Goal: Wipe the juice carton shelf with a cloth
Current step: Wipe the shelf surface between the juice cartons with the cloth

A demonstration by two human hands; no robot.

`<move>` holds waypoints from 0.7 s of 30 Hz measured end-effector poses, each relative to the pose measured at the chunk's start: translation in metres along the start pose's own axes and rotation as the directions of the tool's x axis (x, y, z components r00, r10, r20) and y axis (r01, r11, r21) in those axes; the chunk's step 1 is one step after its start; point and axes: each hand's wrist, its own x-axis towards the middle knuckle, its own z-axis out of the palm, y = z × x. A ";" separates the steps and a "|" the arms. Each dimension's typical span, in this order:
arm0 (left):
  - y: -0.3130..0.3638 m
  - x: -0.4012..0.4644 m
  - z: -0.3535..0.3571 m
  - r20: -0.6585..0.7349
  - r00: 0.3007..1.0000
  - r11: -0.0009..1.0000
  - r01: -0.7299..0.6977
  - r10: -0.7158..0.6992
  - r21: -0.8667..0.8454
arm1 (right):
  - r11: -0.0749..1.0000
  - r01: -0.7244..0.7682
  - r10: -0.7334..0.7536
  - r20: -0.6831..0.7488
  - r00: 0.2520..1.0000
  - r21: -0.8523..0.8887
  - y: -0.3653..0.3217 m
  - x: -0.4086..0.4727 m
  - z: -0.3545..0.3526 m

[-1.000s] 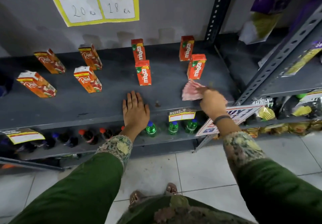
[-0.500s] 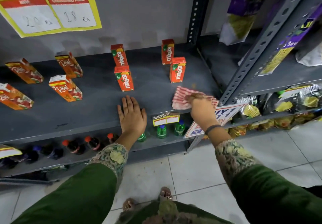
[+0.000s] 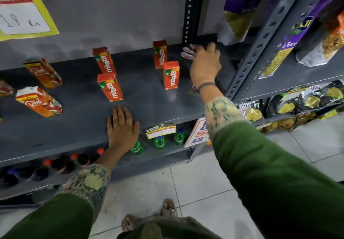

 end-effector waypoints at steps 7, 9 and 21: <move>-0.001 0.001 -0.003 0.049 0.999 1.000 -0.001 0.002 -0.010 | 0.998 -0.051 0.055 0.286 0.957 -0.022 0.009 0.047 0.044; -0.001 0.001 -0.003 0.041 0.999 1.000 0.008 -0.007 -0.026 | 0.999 0.053 -0.050 0.291 0.956 -0.003 0.019 0.047 0.057; -0.001 -0.001 0.002 -0.015 1.000 1.000 0.000 -0.001 -0.029 | 0.993 0.090 -0.060 0.331 0.942 -0.074 0.052 -0.035 0.084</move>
